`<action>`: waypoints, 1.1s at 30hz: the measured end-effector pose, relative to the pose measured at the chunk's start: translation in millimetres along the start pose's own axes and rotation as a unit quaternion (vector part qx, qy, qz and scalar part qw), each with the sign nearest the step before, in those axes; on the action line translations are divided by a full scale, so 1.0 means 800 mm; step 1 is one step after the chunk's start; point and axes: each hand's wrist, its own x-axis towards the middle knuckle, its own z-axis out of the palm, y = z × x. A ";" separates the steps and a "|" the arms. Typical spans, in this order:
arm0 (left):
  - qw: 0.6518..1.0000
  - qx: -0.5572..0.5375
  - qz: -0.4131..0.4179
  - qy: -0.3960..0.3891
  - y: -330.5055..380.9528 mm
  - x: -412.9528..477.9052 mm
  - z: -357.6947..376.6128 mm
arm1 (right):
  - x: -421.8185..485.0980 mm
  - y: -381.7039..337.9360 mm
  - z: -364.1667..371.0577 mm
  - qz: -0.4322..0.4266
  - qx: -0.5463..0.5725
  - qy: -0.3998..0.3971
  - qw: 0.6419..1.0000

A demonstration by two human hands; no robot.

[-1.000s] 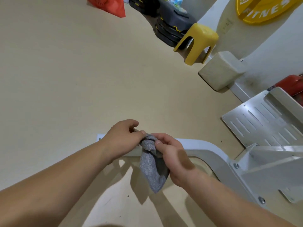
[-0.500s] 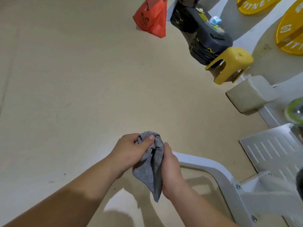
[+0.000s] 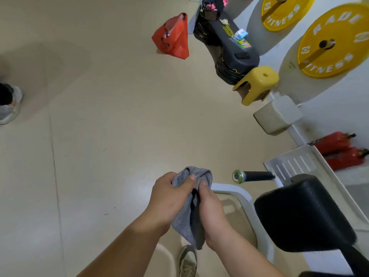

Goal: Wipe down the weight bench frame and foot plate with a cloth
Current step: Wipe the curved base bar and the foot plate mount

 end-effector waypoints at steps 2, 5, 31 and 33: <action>1.000 0.004 0.003 0.009 0.038 -0.009 0.015 | -0.019 -0.031 -0.009 -0.025 -0.033 0.012 0.999; 1.000 0.002 -0.002 0.005 0.099 -0.015 0.040 | -0.036 -0.084 -0.033 -0.055 -0.047 0.026 0.997; 0.934 0.240 -0.027 -0.264 0.442 0.287 0.278 | 0.116 -0.418 -0.182 -0.078 0.102 0.295 0.947; 0.912 0.299 -0.029 -0.278 0.451 0.307 0.300 | 0.124 -0.417 -0.166 -0.045 0.098 0.315 0.943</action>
